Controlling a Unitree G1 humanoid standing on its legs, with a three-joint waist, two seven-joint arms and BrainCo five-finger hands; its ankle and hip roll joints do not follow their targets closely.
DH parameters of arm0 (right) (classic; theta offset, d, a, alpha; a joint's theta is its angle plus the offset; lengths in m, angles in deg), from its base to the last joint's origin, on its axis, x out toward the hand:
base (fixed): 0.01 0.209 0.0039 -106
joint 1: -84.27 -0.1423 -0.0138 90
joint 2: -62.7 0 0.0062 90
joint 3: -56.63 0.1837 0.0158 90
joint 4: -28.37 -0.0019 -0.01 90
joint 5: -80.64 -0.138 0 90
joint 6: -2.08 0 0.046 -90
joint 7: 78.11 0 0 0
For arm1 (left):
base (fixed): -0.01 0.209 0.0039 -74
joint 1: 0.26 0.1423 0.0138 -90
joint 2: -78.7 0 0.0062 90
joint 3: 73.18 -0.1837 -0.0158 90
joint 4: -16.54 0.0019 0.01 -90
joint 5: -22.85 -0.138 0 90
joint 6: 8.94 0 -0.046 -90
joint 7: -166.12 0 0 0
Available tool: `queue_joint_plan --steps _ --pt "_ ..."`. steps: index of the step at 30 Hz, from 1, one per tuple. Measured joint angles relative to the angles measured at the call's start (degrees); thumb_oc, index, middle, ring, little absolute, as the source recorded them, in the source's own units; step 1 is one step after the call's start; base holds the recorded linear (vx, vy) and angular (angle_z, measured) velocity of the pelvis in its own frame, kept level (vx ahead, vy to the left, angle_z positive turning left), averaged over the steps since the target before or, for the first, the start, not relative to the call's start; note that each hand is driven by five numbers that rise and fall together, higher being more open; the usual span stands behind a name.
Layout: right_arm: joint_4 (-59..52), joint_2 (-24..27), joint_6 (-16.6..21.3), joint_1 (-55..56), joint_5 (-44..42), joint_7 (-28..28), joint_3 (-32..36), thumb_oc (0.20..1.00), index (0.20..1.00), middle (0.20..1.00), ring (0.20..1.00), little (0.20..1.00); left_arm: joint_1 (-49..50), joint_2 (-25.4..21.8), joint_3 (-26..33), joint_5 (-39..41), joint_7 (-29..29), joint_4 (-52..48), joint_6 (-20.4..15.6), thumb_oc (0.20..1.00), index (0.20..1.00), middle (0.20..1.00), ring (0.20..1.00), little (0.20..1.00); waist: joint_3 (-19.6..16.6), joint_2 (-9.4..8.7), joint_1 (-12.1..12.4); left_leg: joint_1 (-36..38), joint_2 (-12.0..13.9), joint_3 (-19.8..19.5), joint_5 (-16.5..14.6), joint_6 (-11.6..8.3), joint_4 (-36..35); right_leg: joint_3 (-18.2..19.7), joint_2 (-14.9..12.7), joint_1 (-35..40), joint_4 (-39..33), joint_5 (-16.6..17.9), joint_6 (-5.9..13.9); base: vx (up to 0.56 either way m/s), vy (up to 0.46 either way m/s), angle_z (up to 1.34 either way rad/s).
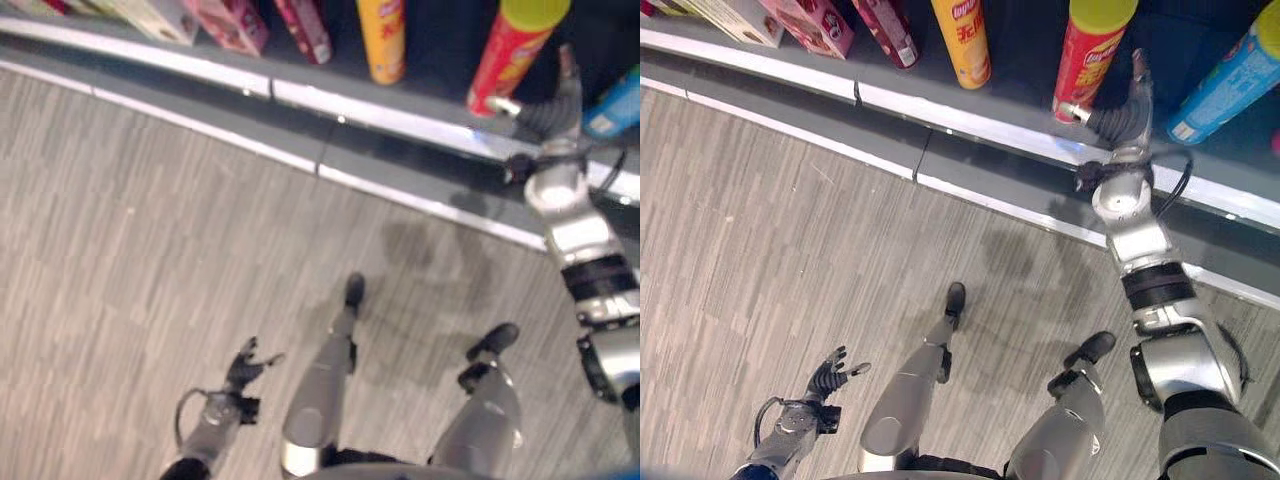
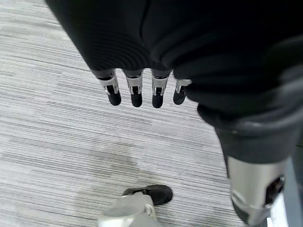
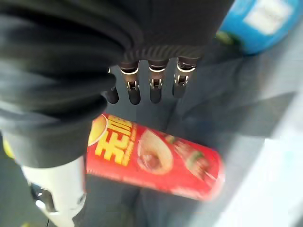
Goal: Put the goods on the table back onto the shelves and tidy them up.
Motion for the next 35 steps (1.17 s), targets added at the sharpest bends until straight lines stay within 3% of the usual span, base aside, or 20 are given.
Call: queue_joint_plan --steps 4,5,8,12,14,15,18,21,24,31,35 --pt "-2.1 -3.2 0.1 7.5 0.0 1.7 0.3 1.000 1.000 1.000 1.000 1.000 0.0 1.8 0.6 -0.2 -0.1 2.1 0.6 1.000 1.000 1.000 1.000 1.000 -2.2 -0.37 -0.9 2.5 0.7 0.1 -0.2 -0.67 -0.1 -0.5 1.3 3.6 -2.5 0.6 0.48 0.04 0.021 -0.06" --pt "-4.1 -5.4 0.2 12.9 -0.1 3.0 0.2 1.000 1.000 1.000 1.000 1.000 0.6 2.0 0.5 -1.3 -0.2 3.4 0.9 1.000 1.000 1.000 1.000 1.000 -4.5 -1.51 -1.5 2.9 1.0 0.6 -0.7 -0.83 -0.1 -0.5 2.0 4.0 -3.4 0.7 0.50 0.07 0.024 -0.14" --pt "-8.6 -8.9 1.0 21.9 -0.6 5.8 0.9 1.000 1.000 1.000 1.000 1.000 1.3 2.9 2.5 -2.5 -0.5 5.8 1.3 1.000 1.000 1.000 1.000 1.000 -6.3 -3.72 -3.9 5.8 1.7 1.6 -1.2 -1.14 -1.0 -0.2 3.2 6.9 -5.9 1.2 0.43 0.05 0.026 -0.17" --pt "-18.0 -7.4 2.2 35.3 -0.6 13.2 0.8 1.000 1.000 1.000 1.000 1.000 3.0 3.5 6.7 -4.8 -0.8 7.5 1.8 1.000 1.000 1.000 1.000 1.000 -10.0 -7.26 -6.4 9.6 3.0 3.7 -2.5 -1.75 -1.9 0.3 5.5 10.7 -10.8 2.6 0.33 0.10 -0.007 -0.29" --pt "-19.9 -6.3 3.1 39.7 -0.6 16.8 1.3 1.000 1.000 1.000 1.000 1.000 3.3 3.4 7.1 -5.0 -1.1 7.7 1.8 1.000 1.000 1.000 1.000 1.000 -10.8 -8.04 -6.2 11.4 3.3 4.2 -2.7 -1.96 -2.4 0.4 6.1 12.5 -12.2 3.1 0.75 0.07 -0.009 -0.20" --pt "-20.0 -5.5 3.3 44.4 -1.0 20.4 1.7 1.000 1.000 1.000 1.000 1.000 3.9 3.5 7.4 -5.1 -1.5 7.6 1.7 1.000 1.000 1.000 1.000 1.000 -12.8 -8.90 -7.5 12.9 3.7 4.7 -3.4 -2.41 -3.1 0.6 6.6 13.5 -12.8 2.9 0.68 0.08 -0.018 -0.15" --pt "-19.0 -4.2 3.5 49.0 -2.9 25.7 2.0 1.000 1.000 1.000 1.000 1.000 4.5 3.4 8.0 -5.1 -2.5 7.2 1.5 1.000 1.000 1.000 1.000 1.000 -14.0 -9.26 -7.8 15.0 4.2 5.5 -3.4 -2.36 -3.9 1.1 7.2 14.9 -13.6 2.9 0.76 0.08 -0.039 -0.17" --pt "-10.3 -2.9 3.4 51.1 -2.6 30.3 -1.3 1.000 1.000 1.000 1.000 1.000 4.8 3.4 8.6 -7.3 -3.7 9.0 1.4 1.000 1.000 1.000 1.000 1.000 -16.2 -9.66 -7.9 17.7 4.7 6.2 -3.9 -2.82 -4.3 1.7 7.9 17.1 -14.3 2.9 1.07 0.05 -0.015 -0.14" --pt "4.2 -5.7 2.1 51.0 -0.2 32.0 -2.5 1.000 1.000 1.000 1.000 1.000 4.5 3.7 7.6 -7.6 -5.0 10.7 1.0 1.000 1.000 1.000 1.000 1.000 -18.7 -9.50 -8.2 20.0 5.2 7.4 -4.4 -3.00 -4.9 2.3 8.4 18.3 -14.5 2.5 1.20 0.06 -0.039 -0.17" --pt "28.1 -12.1 0.1 48.1 4.0 27.3 1.2 1.000 1.000 1.000 1.000 1.000 4.1 4.4 6.6 -9.0 -5.1 13.4 0.8 1.000 1.000 1.000 1.000 1.000 -21.9 -9.08 -9.1 22.7 5.6 8.7 -5.5 -3.12 -5.2 3.3 8.9 20.7 -15.6 2.2 1.51 0.02 -0.017 -0.10" --pt "31.3 -13.3 -0.3 47.3 3.9 25.7 4.5 1.000 1.000 1.000 1.000 1.000 3.6 4.4 6.6 -9.2 -5.2 15.1 0.8 1.000 1.000 1.000 1.000 1.000 -22.4 -9.20 -9.3 23.4 5.5 9.0 -5.9 -2.85 -5.2 3.6 8.9 21.1 -16.0 2.0 1.22 0.01 -0.017 -0.05"
